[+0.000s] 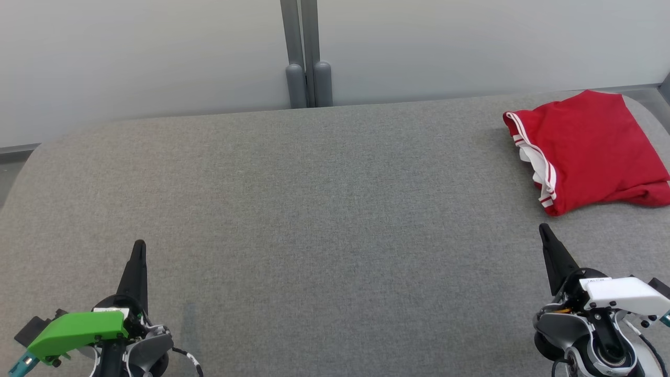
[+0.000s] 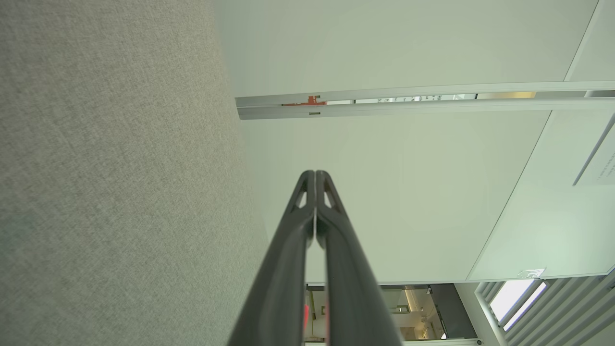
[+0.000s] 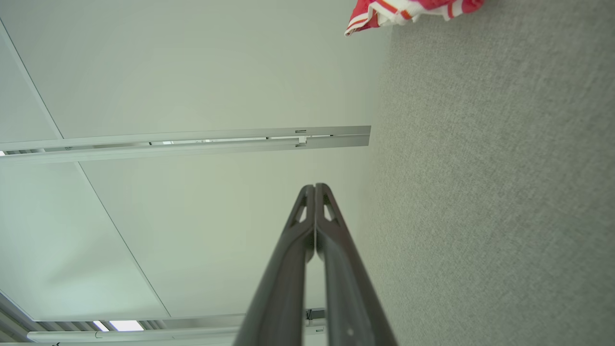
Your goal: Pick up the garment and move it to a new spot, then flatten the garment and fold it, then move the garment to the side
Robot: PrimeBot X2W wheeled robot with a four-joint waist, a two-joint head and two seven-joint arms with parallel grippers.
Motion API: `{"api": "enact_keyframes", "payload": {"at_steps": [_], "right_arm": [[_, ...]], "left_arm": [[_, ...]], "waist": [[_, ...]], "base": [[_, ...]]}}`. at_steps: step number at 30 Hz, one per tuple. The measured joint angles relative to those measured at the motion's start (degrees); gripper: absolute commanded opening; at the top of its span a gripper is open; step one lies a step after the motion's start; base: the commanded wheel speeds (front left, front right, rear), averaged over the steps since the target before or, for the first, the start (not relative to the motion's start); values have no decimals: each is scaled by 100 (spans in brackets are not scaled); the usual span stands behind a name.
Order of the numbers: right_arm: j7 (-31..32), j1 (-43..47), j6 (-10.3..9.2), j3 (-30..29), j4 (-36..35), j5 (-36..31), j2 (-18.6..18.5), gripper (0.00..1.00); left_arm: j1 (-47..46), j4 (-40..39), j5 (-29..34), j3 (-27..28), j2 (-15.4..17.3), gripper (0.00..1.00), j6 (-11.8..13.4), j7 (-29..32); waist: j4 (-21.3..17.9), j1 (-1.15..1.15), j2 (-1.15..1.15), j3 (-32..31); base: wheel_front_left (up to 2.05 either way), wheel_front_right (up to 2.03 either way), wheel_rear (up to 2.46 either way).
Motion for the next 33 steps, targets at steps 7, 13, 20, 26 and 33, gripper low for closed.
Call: {"api": "enact_keyframes", "payload": {"at_steps": [7,13,20,26,33], "right_arm": [[0,0,-1,-1,0,-1,0,0],[0,0,-1,0,0,0,0,0],[0,0,0,0,0,-1,0,0],[0,0,-1,0,0,-1,0,0],[0,0,-1,0,0,0,0,0]], "left_arm": [[0,0,0,0,0,0,0,0],[0,0,0,0,0,0,0,0],[0,0,0,0,0,0,0,0],[0,0,0,0,0,0,0,0],[0,0,0,0,0,0,0,0]], "waist": [[0,0,0,0],[0,0,0,0],[0,0,0,0],[0,0,0,0],[0,0,0,0]], "base": [[0,0,0],[0,0,0],[0,0,0],[0,0,0],[0,0,0]]}}
